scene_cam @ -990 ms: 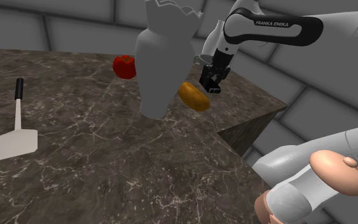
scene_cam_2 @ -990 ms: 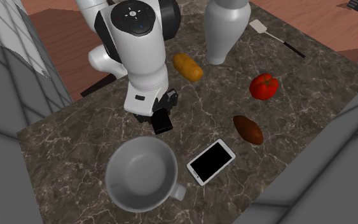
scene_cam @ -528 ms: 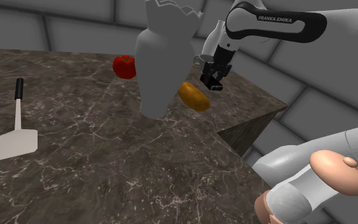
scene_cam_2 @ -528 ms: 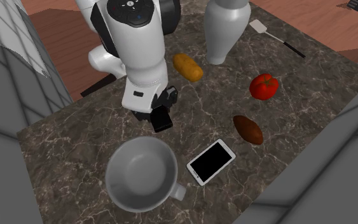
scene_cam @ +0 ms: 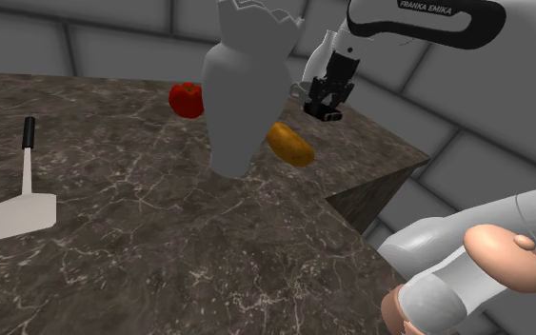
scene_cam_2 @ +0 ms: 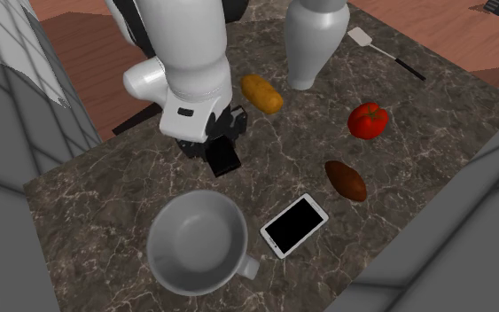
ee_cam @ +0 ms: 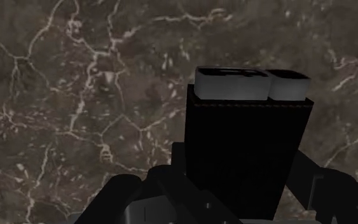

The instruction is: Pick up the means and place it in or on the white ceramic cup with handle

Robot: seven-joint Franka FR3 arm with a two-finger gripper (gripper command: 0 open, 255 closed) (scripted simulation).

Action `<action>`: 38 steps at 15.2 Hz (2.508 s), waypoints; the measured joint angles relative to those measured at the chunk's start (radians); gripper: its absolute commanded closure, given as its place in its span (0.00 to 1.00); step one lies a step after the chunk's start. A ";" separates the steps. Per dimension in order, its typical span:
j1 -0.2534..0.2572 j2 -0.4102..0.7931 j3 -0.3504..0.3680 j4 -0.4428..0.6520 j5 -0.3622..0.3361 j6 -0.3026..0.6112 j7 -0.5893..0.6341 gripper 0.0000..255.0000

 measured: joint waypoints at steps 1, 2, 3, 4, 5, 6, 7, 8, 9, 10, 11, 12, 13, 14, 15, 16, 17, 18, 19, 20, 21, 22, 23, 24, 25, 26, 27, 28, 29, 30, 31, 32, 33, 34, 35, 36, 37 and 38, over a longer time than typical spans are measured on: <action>0.000 0.007 0.000 0.021 0.000 -0.014 0.000 1.00; 0.000 0.010 0.000 0.036 0.000 -0.026 0.000 1.00; 0.001 0.014 0.001 0.053 0.001 -0.039 0.001 1.00; 0.000 0.015 0.000 0.066 0.001 -0.051 0.000 1.00; 0.000 0.016 -0.001 0.080 0.000 -0.065 -0.002 1.00; 0.000 0.020 -0.001 0.098 0.000 -0.078 -0.002 1.00; 0.000 0.024 0.000 0.116 0.000 -0.092 -0.001 1.00; 0.000 0.030 0.000 0.135 0.001 -0.106 -0.001 1.00; 0.001 0.034 0.000 0.150 0.001 -0.116 -0.001 1.00; 0.001 0.039 0.002 0.167 0.002 -0.128 0.001 1.00; 0.001 0.040 0.001 0.184 0.001 -0.144 -0.001 1.00; 0.001 0.045 0.001 0.202 0.001 -0.157 -0.001 1.00; 0.001 0.050 0.000 0.221 0.001 -0.170 -0.001 1.00; 0.000 0.058 -0.001 0.241 0.001 -0.183 -0.003 1.00; 0.000 0.062 -0.001 0.263 0.001 -0.200 -0.003 1.00; 0.001 0.070 0.000 0.284 0.002 -0.215 -0.002 1.00; 0.001 0.073 0.001 0.297 0.002 -0.223 -0.001 1.00; 0.001 0.073 0.001 0.297 0.002 -0.223 -0.001 0.00; 0.001 0.073 0.001 0.297 0.002 -0.223 -0.001 0.00; 0.010 0.067 0.001 0.277 0.000 -0.212 -0.032 0.00; 0.023 0.052 -0.001 0.240 -0.004 -0.191 -0.088 0.00; 0.041 0.033 0.000 0.199 -0.008 -0.172 -0.152 0.00; 0.059 0.015 -0.002 0.160 -0.013 -0.153 -0.224 0.00; 0.079 -0.001 -0.005 0.122 -0.019 -0.134 -0.299 0.00; 0.098 -0.023 -0.009 0.071 -0.027 -0.107 -0.376 0.00; 0.120 -0.053 -0.010 0.015 -0.033 -0.083 -0.449 0.00; 0.141 -0.073 -0.015 -0.030 -0.040 -0.059 -0.525 0.00; 0.161 -0.099 -0.022 -0.074 -0.049 -0.043 -0.600 0.00; 0.173 -0.107 -0.025 -0.102 -0.054 -0.023 -0.641 0.00; 0.178 -0.118 -0.028 -0.128 -0.057 -0.009 -0.664 0.00; 0.180 -0.121 -0.032 -0.146 -0.060 0.006 -0.677 0.00; 0.182 -0.124 -0.032 -0.161 -0.060 0.018 -0.681 0.00; 0.182 -0.129 -0.033 -0.178 -0.061 0.031 -0.683 0.00; 0.182 -0.129 -0.035 -0.194 -0.063 0.046 -0.687 0.00; 0.182 -0.127 -0.036 -0.206 -0.063 0.060 -0.688 0.00; 0.182 -0.129 -0.036 -0.217 -0.064 0.069 -0.687 0.00; 0.181 -0.130 -0.037 -0.224 -0.064 0.076 -0.688 0.00; 0.181 -0.130 -0.037 -0.226 -0.064 0.078 -0.688 0.00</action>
